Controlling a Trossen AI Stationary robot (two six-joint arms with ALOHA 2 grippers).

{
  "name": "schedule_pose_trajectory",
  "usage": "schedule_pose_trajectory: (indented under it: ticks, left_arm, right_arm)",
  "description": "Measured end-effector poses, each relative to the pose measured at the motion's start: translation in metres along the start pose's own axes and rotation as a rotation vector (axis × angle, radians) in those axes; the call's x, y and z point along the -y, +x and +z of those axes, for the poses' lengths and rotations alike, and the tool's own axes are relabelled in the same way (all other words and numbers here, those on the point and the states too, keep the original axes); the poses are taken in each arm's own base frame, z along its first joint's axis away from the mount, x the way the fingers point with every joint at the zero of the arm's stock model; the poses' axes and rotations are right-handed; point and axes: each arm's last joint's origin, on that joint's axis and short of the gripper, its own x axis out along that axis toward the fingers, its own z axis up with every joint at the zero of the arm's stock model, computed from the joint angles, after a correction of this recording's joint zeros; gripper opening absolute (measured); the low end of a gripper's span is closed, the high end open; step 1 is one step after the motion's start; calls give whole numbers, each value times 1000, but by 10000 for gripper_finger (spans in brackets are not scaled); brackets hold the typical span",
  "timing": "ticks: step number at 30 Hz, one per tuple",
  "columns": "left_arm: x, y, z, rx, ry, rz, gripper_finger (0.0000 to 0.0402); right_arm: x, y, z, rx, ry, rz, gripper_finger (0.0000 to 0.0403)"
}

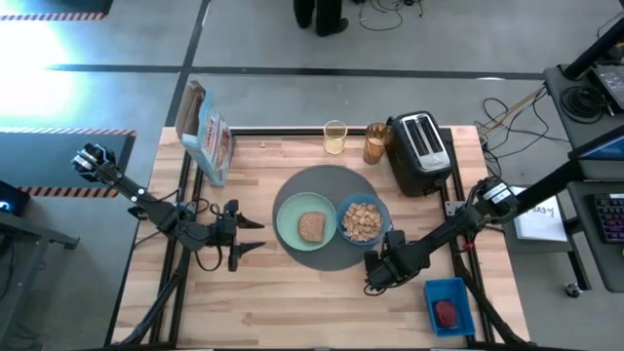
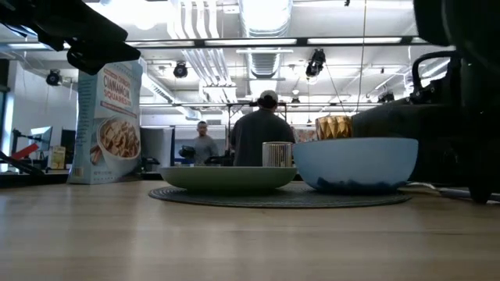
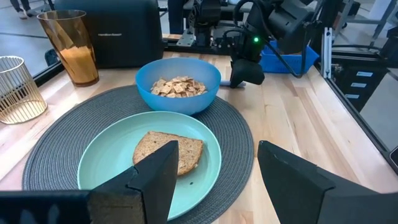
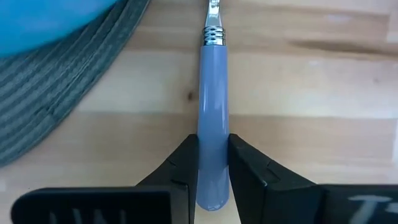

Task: Arrange a breakfast setting
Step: Put the purple spoon on the table to the right of the blue bowl

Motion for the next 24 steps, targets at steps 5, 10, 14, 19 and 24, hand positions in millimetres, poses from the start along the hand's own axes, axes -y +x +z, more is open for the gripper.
schedule_pose_trajectory:
  ticks: [5, 10, 14, 19, 24]
  left_arm:
    - [0, 0, 0, 1, -3, 0, 205]
    - [0, 0, 0, 2, -5, -1, 205]
    - [0, 0, 0, 3, -6, -1, 205]
    - [0, 0, 0, 3, -6, -1, 205]
    - [0, 0, 0, 4, -7, -1, 205]
  right_arm:
    - [0, 2, 8, 37, 4, -30, 61]
    - [-2, 4, 17, 50, -7, -47, 61]
    - [-4, 4, 21, 76, 2, -38, 61]
    - [-5, 5, 22, 83, 7, -30, 61]
    - [-6, 4, 21, 80, -4, -26, 78]
